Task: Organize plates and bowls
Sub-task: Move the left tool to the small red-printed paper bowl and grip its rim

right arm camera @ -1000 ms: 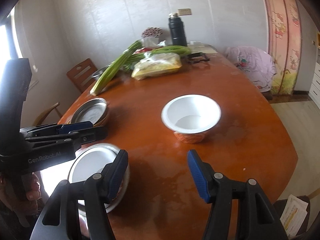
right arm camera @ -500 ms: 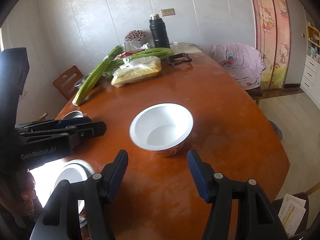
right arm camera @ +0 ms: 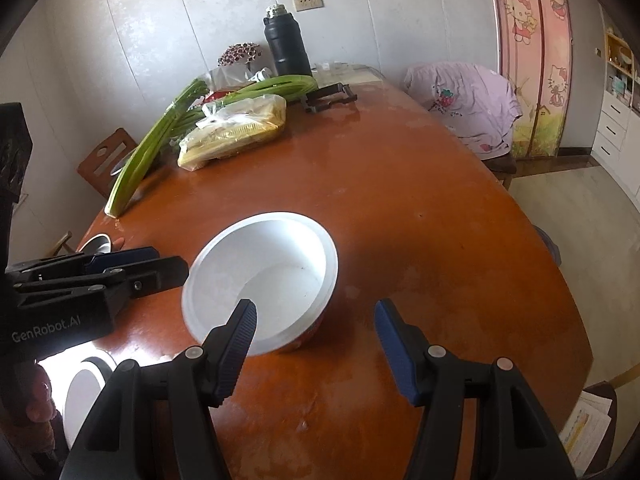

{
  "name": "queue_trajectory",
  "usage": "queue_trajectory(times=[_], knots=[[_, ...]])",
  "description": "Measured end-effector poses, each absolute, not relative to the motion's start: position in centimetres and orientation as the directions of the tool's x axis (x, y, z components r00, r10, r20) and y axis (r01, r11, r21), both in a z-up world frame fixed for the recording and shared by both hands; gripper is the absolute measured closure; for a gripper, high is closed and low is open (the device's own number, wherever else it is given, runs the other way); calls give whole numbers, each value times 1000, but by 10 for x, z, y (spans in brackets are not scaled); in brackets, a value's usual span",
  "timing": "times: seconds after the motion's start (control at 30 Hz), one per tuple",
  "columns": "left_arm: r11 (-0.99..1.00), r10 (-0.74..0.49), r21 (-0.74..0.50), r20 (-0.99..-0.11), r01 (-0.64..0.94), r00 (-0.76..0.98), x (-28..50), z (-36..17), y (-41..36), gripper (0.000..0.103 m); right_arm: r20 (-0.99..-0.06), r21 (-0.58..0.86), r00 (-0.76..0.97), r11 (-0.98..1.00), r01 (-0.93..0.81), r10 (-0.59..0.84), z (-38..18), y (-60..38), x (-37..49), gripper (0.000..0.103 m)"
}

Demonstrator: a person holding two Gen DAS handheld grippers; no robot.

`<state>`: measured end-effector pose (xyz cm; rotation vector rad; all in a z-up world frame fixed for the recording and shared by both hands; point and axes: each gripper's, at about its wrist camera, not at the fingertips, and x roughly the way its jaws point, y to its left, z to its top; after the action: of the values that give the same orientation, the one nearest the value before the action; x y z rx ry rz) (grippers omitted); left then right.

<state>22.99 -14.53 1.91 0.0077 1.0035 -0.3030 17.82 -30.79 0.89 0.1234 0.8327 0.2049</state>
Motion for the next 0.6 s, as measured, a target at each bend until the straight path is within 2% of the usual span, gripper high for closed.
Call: queue_trajectory(times=[0.23, 0.3, 0.6], knots=[[962, -236, -133, -849, 240, 474, 242, 5, -150, 63, -732, 187, 633, 967, -171, 254, -3, -301, 192, 47], [960, -246, -149, -855, 238, 457, 245, 1, -150, 63, -734, 193, 623, 963, -190, 270, -5, -296, 194, 52], [958, -259, -183, -884, 220, 390, 252, -15, -147, 64, -727, 226, 594, 937, -266, 344, -7, -275, 186, 52]])
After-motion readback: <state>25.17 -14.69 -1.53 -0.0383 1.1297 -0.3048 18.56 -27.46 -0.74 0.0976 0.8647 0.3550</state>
